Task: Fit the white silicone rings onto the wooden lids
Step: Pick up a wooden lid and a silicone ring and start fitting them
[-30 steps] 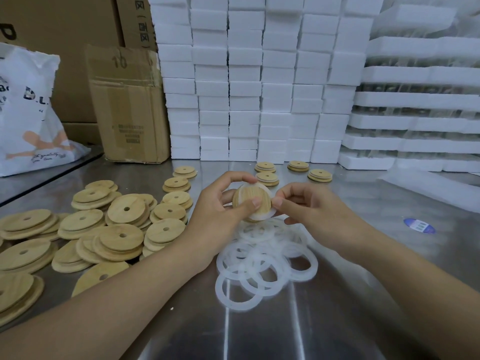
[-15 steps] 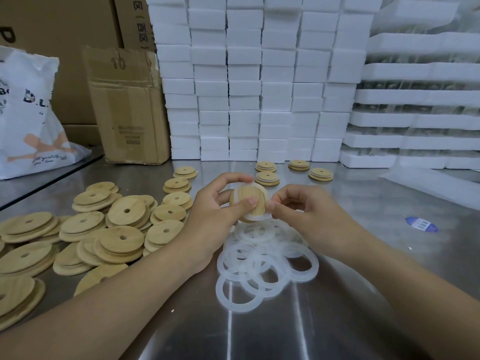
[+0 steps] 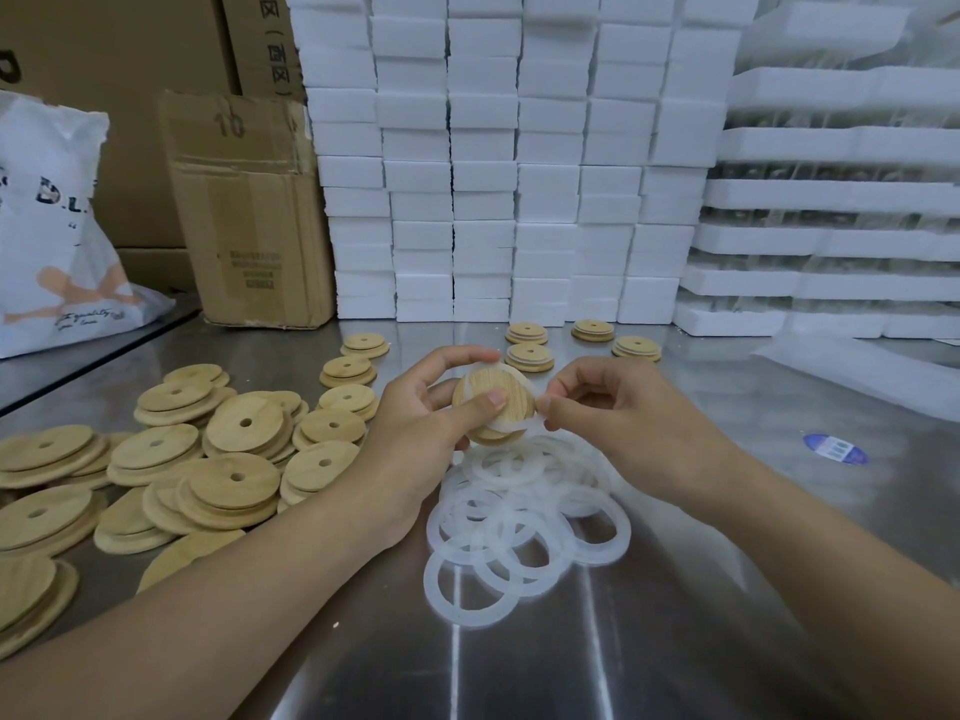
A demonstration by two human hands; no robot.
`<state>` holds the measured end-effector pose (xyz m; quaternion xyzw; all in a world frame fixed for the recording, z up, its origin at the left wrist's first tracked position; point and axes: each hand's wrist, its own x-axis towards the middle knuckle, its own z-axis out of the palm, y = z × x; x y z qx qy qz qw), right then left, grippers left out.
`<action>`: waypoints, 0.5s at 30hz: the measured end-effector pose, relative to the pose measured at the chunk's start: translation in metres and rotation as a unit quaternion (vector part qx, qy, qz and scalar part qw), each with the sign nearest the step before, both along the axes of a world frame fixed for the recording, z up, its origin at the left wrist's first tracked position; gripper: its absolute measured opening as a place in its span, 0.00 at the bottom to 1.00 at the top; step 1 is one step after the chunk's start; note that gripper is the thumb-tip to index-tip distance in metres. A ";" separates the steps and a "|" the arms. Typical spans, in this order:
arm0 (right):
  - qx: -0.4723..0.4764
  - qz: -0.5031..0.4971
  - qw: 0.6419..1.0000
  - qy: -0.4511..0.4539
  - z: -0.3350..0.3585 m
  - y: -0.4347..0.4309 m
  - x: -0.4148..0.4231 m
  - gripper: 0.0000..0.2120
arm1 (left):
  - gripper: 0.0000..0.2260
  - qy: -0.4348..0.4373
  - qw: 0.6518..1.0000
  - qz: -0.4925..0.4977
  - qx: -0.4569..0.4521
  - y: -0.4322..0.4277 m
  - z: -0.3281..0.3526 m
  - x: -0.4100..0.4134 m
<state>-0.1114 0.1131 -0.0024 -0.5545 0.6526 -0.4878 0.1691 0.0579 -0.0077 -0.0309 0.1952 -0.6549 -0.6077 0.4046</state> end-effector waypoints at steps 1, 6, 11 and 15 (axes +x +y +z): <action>-0.003 -0.009 1.000 0.005 0.000 0.000 0.000 0.08 | 0.13 -0.001 1.000 0.000 0.002 0.000 0.000 0.000; -0.009 -0.020 1.000 -0.003 -0.003 0.000 0.003 0.07 | 0.12 0.001 1.000 -0.007 0.019 -0.002 0.000 0.001; -0.007 0.023 1.000 -0.019 -0.008 -0.002 0.004 0.09 | 0.13 -0.003 1.000 -0.010 0.009 -0.004 -0.001 0.002; -0.003 0.046 0.999 -0.027 -0.009 -0.003 0.003 0.09 | 0.13 0.002 1.000 -0.005 0.005 -0.003 -0.001 0.002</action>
